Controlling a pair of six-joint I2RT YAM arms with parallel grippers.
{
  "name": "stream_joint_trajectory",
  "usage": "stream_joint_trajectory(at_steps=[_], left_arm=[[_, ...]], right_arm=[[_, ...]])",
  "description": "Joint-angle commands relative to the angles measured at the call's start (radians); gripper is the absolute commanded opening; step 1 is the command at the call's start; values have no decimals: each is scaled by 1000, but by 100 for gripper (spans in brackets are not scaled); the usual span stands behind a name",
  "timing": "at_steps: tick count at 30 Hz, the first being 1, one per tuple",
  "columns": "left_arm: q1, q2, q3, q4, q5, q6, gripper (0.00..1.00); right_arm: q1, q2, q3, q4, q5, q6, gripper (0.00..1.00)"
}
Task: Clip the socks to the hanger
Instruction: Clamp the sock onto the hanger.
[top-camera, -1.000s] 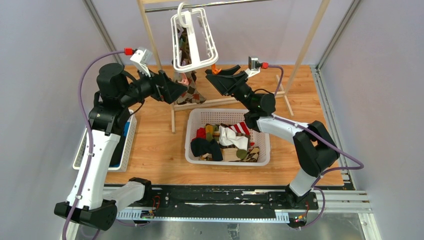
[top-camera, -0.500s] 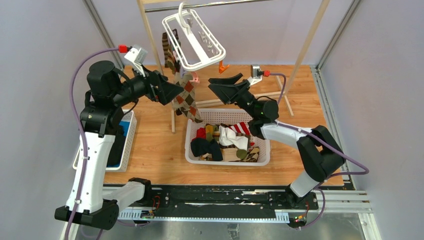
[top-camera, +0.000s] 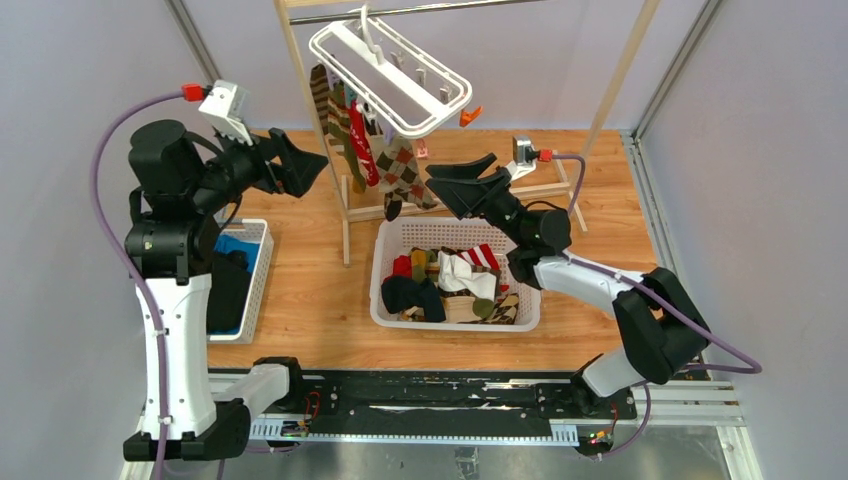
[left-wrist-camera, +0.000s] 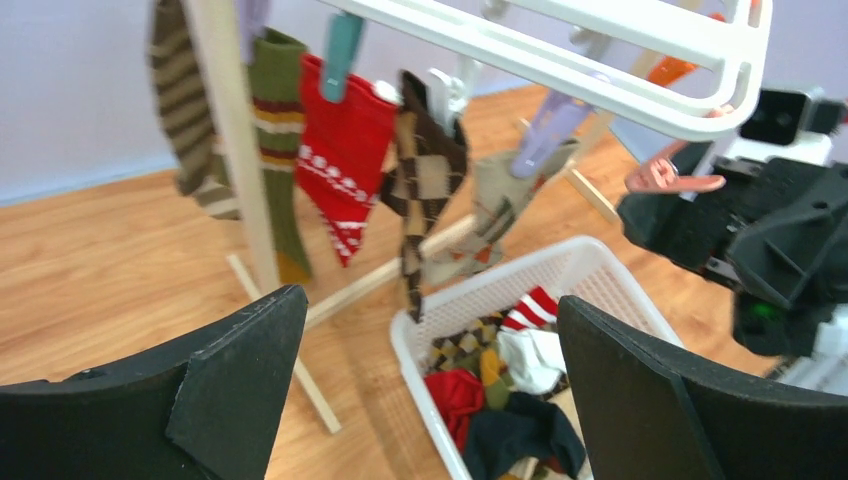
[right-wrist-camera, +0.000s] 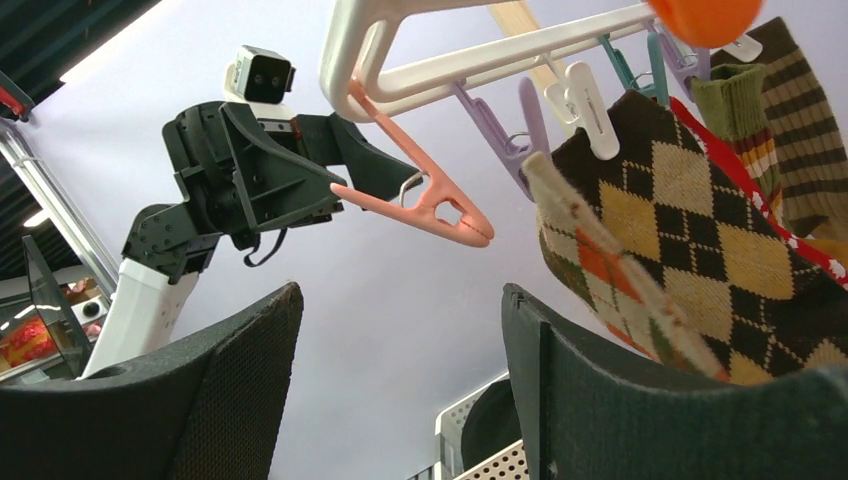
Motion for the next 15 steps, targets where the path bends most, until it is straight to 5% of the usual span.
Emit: stream_joint_trajectory(at_steps=[1,15], left_arm=[[53,13,72,-96,-105,49,100],[105,29,36,-63,105,-10,100]], right_arm=[[-26,-32,-10,0,-20,-15,72],[-116,52,113,90,-98,103,76]])
